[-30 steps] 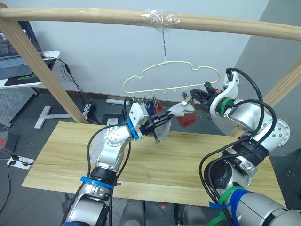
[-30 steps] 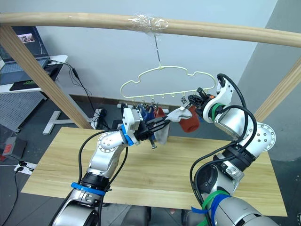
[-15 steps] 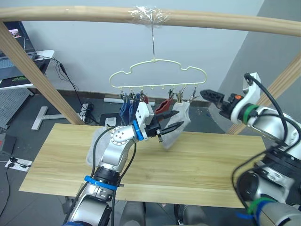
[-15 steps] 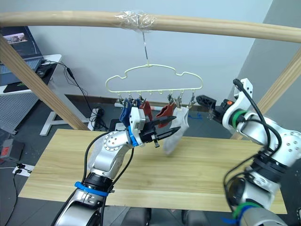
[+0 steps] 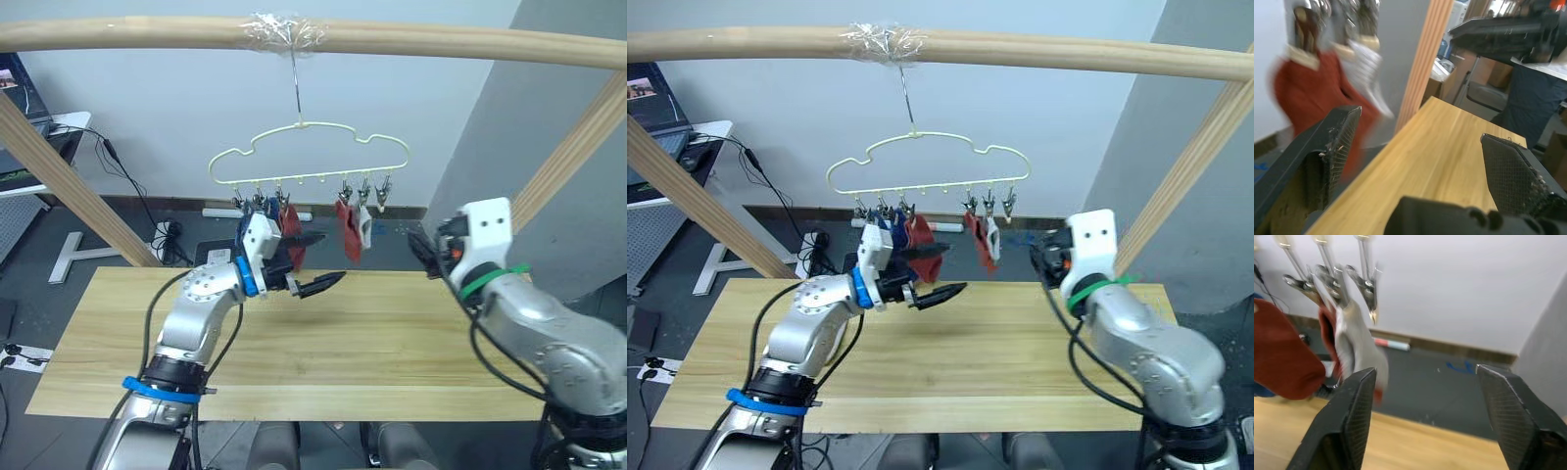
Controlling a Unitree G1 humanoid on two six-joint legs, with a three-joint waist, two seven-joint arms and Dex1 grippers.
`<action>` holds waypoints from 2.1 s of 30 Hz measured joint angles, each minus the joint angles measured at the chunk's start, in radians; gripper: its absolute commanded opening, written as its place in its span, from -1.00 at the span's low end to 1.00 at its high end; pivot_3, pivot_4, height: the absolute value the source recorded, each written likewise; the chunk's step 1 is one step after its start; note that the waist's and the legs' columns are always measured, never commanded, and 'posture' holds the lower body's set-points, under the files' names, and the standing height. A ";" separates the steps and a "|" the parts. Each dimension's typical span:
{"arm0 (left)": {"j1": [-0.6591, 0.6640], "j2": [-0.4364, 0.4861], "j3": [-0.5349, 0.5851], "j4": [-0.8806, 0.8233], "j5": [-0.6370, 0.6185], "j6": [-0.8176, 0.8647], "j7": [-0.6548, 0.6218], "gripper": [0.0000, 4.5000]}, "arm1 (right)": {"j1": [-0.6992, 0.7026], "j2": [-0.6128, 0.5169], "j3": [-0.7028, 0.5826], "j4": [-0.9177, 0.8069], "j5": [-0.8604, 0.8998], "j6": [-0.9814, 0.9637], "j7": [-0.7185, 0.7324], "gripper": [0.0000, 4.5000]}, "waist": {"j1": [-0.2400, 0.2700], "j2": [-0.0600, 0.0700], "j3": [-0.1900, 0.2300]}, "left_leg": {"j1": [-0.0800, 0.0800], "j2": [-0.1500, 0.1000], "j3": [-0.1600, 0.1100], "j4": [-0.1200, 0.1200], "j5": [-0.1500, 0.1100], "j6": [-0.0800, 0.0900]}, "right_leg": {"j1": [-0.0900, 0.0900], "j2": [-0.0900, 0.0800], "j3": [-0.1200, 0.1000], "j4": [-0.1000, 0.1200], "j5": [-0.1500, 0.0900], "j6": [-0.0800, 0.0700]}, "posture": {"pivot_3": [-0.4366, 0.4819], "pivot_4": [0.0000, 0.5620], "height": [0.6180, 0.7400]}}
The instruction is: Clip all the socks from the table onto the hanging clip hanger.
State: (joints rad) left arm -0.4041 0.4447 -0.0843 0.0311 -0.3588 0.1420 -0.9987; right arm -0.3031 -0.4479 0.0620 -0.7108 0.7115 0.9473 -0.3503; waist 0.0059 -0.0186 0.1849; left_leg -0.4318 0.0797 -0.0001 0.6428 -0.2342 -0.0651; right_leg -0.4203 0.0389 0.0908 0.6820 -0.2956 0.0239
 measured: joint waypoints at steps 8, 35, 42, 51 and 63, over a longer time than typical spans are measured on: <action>-0.005 0.033 0.048 -0.042 -0.043 0.042 -0.014 1.00 | -0.039 0.134 0.061 0.127 -0.266 -0.168 0.029 -0.08 | 0.023 -0.001 0.000 | 0.000 0.000 0.002 0.001 0.000 0.000 | 0.000 0.000 0.000 0.000 0.003 -0.004 | 0.35 -0.36 1.00; 0.000 0.031 0.053 -0.106 -0.074 0.046 0.008 1.00 | -0.190 0.337 0.026 0.436 -0.507 -0.308 0.217 -0.08 | 0.052 -0.001 0.000 | 0.000 0.000 0.002 0.001 0.000 0.000 | -0.001 0.000 0.000 0.002 0.003 -0.005 | 0.43 -0.35 1.00; -0.006 0.027 0.053 -0.106 -0.081 0.047 0.009 1.00 | -0.227 0.369 0.004 0.479 -0.536 -0.327 0.234 -0.08 | 0.052 -0.001 0.000 | 0.000 0.000 0.002 0.001 0.000 0.000 | -0.001 0.000 0.000 0.003 0.003 -0.005 | 0.43 -0.34 1.00; -0.030 0.022 0.053 -0.136 -0.104 0.069 0.029 1.00 | -0.235 0.410 -0.005 0.504 -0.545 -0.331 0.254 -0.08 | 0.052 -0.001 0.000 | 0.001 0.000 0.002 0.002 0.000 0.000 | -0.001 0.000 0.000 0.008 0.003 -0.005 | 0.45 -0.33 1.00; -0.032 0.012 0.053 -0.153 -0.109 0.079 0.051 1.00 | -0.267 0.427 -0.035 0.551 -0.555 -0.353 0.272 -0.16 | 0.052 -0.001 0.000 | 0.001 0.000 0.002 0.002 0.000 0.000 | -0.001 0.000 0.000 0.009 0.003 -0.005 | 0.46 -0.31 1.00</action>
State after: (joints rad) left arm -0.4356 0.4567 -0.0313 -0.1222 -0.4677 0.2207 -0.9481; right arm -0.5701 -0.0213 0.0267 -0.1599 0.1562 0.5947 -0.0780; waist 0.0579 -0.0192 0.1852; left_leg -0.4306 0.0796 0.0016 0.6453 -0.2340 -0.0654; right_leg -0.4216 0.0386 0.0907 0.6911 -0.2924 0.0186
